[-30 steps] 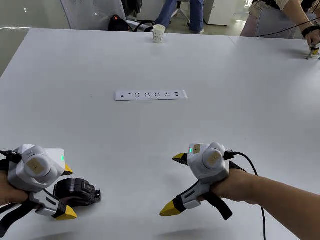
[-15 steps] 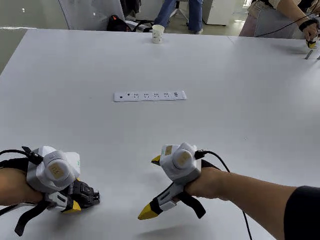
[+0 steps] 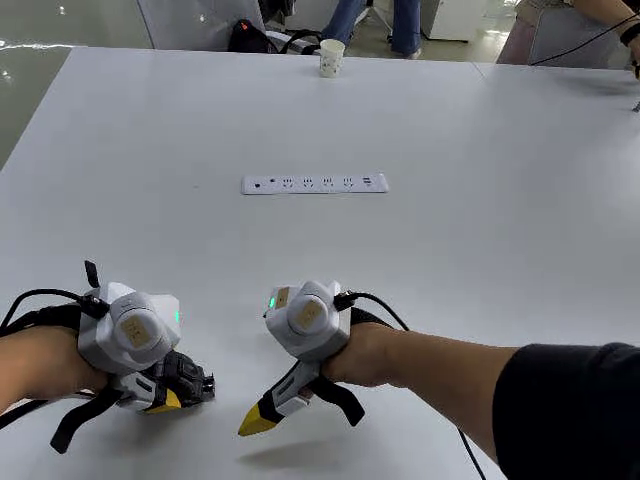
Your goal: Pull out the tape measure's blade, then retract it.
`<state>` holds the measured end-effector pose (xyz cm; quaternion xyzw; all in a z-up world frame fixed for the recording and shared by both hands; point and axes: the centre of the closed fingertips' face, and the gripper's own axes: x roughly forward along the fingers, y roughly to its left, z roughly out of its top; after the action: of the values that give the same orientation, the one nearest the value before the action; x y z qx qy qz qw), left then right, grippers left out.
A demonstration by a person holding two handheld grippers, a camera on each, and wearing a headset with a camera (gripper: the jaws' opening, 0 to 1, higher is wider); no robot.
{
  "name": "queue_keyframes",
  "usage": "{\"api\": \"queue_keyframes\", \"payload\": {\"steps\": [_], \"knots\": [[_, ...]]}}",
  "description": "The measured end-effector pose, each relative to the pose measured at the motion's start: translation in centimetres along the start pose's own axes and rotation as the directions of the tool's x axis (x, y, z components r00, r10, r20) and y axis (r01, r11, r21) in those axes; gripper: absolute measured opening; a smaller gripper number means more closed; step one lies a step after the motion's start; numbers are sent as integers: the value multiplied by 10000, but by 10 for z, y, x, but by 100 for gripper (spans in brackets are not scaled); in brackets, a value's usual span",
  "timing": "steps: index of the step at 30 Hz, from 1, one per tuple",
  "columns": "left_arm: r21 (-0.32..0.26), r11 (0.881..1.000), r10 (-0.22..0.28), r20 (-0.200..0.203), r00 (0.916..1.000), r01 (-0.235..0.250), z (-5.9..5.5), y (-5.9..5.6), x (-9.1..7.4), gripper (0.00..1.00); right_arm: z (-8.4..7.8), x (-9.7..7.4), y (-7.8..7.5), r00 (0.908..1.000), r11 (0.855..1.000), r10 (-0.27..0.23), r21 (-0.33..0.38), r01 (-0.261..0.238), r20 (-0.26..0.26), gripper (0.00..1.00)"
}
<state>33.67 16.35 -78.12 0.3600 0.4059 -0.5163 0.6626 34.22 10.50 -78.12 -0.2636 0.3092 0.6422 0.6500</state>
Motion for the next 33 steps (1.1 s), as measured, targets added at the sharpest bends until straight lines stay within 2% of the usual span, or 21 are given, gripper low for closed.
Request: {"api": "queue_keyframes", "payload": {"steps": [3,5,6,8,12,15,22,24,26,30,33], "knots": [[23,10000,47,-10,10000,-47,0,0,0,35,5,5,-3,10000,10000,11,99,-12,43,98],[5,10000,80,-2,10000,-80,0,0,0,35,8,6,-3,10000,10000,47,-4,-47,84,86],[-10,10000,95,-9,10000,-95,0,-1,0,35,9,9,-3,10000,10000,19,-11,-19,85,83],[-49,9999,130,-2,9999,-130,0,-1,1,35,10,12,-2,9999,9998,107,-187,-105,91,83],[-30,9996,295,31,9996,-295,0,-1,1,35,12,18,-4,9999,9931,78,-1171,-93,-129,64],[-62,9995,296,114,9995,-295,0,0,1,35,10,25,1,9992,9899,203,-1396,-248,-341,51],[-86,9996,275,288,9992,-273,1,0,2,35,13,38,13,9982,9890,472,-1387,-521,-381,37],[-85,9994,324,414,9986,-321,1,0,2,35,14,40,13,9978,9878,531,-1442,-583,-393,30],[-121,9994,332,504,9982,-326,2,1,2,35,14,42,13,9976,9883,564,-1396,-616,-406,28],[-172,9994,293,451,9986,-285,2,1,2,35,10,45,14,9963,9874,667,-1403,-737,-538,22],[-187,9994,287,485,9984,-278,2,1,2,35,13,46,14,9967,9892,693,-1265,-742,-427,16]]}}
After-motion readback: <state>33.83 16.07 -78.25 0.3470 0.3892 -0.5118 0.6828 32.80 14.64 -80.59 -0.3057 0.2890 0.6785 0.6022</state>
